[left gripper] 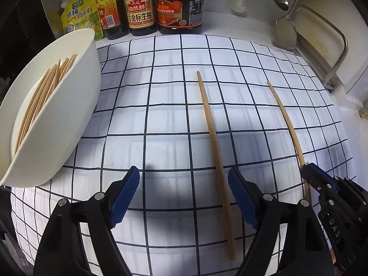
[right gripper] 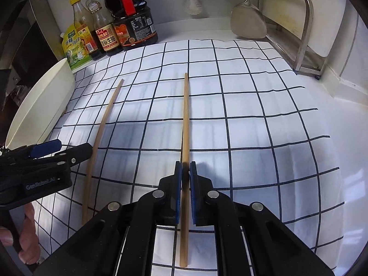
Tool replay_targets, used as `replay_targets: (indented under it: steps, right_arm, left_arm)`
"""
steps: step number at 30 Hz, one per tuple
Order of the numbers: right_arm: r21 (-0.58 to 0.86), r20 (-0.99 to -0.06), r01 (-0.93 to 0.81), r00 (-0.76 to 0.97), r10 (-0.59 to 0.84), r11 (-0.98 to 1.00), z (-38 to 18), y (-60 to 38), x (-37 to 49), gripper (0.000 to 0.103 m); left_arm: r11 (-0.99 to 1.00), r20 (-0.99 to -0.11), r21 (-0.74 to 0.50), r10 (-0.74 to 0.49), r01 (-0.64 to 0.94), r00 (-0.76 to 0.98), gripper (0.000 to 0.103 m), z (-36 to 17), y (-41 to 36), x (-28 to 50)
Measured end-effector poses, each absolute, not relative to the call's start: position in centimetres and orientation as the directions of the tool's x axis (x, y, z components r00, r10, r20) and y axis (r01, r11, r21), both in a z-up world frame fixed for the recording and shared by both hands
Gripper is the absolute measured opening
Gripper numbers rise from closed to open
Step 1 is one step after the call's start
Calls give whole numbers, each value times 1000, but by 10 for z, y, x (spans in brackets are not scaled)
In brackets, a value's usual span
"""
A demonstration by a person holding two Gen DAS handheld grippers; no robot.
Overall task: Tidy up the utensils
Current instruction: 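Close the right tool on a chopstick while the left tool grasps the other chopstick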
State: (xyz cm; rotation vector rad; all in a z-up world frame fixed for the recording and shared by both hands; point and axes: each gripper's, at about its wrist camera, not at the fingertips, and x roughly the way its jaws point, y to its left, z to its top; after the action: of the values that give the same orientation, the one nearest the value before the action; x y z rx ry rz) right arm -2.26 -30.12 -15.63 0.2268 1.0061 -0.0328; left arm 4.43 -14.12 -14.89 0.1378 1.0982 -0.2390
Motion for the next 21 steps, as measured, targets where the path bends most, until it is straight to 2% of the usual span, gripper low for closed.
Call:
replay_targets:
  steps: [2,5,16,21]
  right_arm:
    - [159,-839,126,540,66,979,-156,-300,-22,19]
    - [141,-844,115,534,58,983,-158,-298,-20,24]
    - [55,-841,83,542,1,995,-161,-290,-13,24]
    - [26,-833,69,554,-17,997,-162,-285,-14,24]
  left_arm:
    - [968,-888,-6,-121,251,444,81,-150,-141,45]
    - [971,-888,5,-107,241,448,81,-153,-143,47]
    - [975,-886,40,-66,217,459,92,-164,-145,51]
    - [978,-874,38,-67,206,481,91,-166,-144,47]
